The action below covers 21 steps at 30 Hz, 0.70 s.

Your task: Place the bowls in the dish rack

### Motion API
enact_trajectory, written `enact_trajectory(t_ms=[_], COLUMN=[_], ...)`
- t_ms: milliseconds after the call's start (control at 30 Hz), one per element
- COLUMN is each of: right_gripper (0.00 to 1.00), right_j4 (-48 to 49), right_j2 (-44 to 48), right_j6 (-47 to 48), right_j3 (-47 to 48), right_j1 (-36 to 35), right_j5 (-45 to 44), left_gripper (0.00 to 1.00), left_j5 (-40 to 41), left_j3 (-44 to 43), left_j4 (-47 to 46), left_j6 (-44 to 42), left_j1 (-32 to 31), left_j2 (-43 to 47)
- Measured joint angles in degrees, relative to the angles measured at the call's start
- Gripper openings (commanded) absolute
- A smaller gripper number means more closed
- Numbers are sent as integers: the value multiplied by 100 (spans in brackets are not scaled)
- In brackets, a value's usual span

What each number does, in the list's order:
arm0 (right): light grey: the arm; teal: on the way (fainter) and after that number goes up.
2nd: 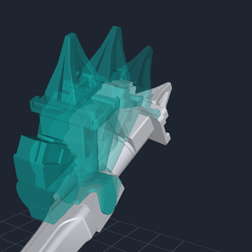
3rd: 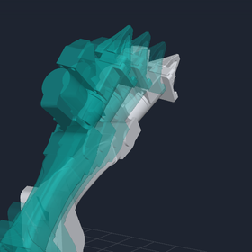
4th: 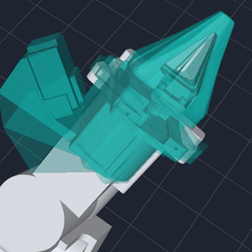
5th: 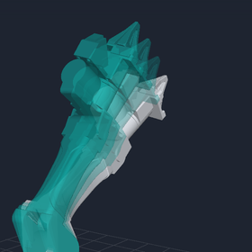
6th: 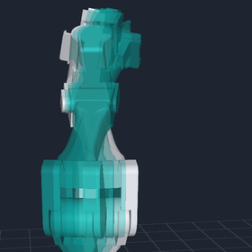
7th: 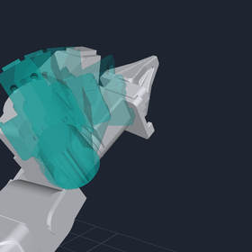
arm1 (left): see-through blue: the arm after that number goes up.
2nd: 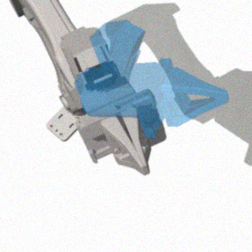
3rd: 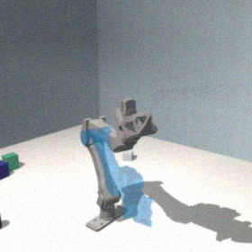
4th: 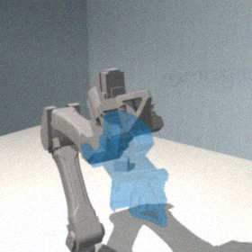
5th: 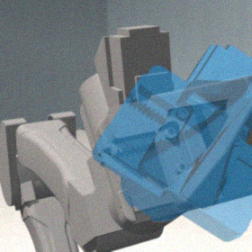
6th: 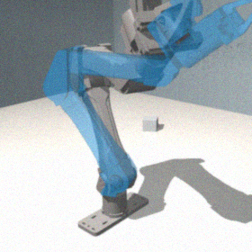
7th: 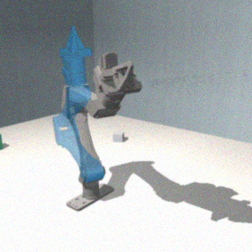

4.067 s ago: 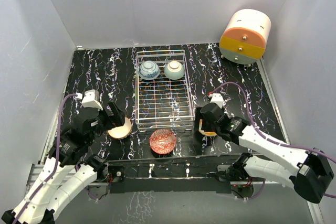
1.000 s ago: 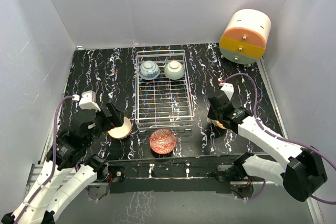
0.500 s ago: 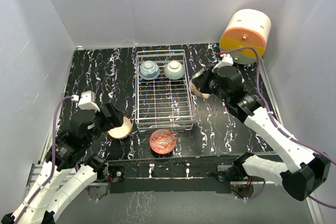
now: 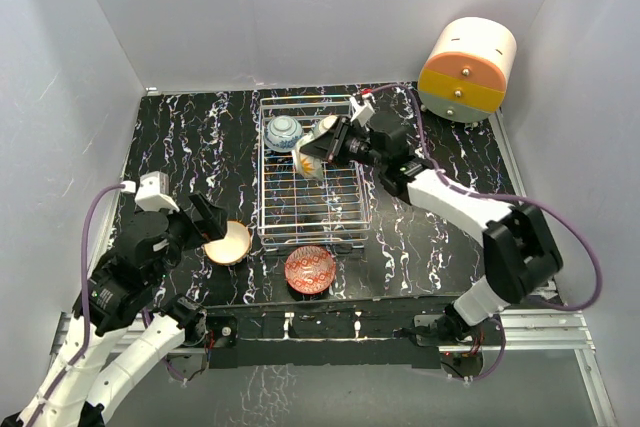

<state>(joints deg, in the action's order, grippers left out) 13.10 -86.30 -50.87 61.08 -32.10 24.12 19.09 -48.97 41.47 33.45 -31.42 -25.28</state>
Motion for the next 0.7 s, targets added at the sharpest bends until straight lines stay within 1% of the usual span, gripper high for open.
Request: enact_trajectory(t_ms=[167,400,600,700], right_gripper=[8,8,8,8], right_j4=[1036,1762,1985,2282], right_j2=[-916,-2039,-2522,-2627], right_j6=[-656,-1156,-1475,-1679], right_j3=[195,520,520,525], right_j1=[-92,-341,-455,-463], right_j5=[289,297,227,186], left_gripper=[97,97,97,97], left_j5=[46,157,238,267], left_j3=[-199,-396,-470,-472], left_j4=[33,140,238,275], left_j6=[-13,-22,-22,-20], left_j1=[0,0,0,0], left_j2=[28,111,175,199])
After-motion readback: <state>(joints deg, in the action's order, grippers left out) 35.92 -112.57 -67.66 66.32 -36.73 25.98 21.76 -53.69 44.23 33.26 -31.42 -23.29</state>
